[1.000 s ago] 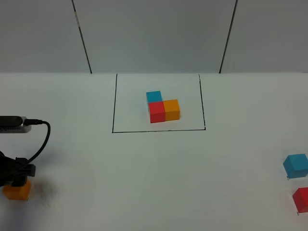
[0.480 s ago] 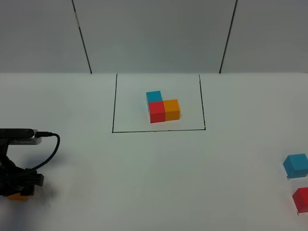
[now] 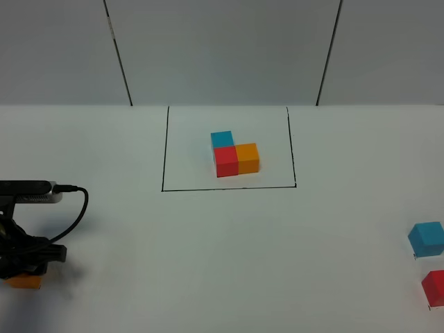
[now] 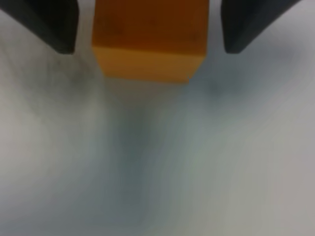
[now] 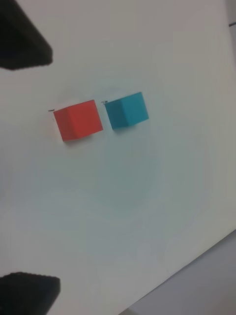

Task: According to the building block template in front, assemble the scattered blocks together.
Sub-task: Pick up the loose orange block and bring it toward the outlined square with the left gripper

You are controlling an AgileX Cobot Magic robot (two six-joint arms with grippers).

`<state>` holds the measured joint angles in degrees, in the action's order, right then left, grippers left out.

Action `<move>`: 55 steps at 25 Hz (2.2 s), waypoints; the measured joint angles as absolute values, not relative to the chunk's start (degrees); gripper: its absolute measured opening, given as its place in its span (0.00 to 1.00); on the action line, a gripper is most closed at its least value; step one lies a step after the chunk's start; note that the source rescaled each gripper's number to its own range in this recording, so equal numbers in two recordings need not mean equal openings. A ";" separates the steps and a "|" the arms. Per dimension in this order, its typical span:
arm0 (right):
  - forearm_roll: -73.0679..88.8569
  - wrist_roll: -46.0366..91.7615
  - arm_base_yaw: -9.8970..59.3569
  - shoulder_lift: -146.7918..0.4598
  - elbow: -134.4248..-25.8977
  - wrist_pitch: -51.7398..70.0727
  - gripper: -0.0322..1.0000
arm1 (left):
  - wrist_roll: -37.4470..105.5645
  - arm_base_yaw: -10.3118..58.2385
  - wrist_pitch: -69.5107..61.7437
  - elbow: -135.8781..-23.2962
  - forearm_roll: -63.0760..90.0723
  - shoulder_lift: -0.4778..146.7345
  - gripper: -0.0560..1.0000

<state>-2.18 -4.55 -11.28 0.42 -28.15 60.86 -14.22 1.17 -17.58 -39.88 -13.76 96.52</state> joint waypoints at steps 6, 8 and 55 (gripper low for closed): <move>-2.18 -4.55 -11.28 0.42 -28.15 60.86 0.77 | -14.18 1.17 -18.09 -39.92 -13.76 96.52 0.05; -2.18 -4.55 -11.28 0.42 -28.15 60.86 0.77 | -12.71 1.17 -18.09 -39.92 -13.82 96.52 0.05; -2.18 -4.55 -11.28 0.42 -28.10 60.86 0.77 | 53.85 48.12 -38.40 -88.92 11.91 124.04 0.05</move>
<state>-2.18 -4.55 -11.28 0.42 -28.10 60.86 53.85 48.12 -38.40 -88.92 11.91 124.04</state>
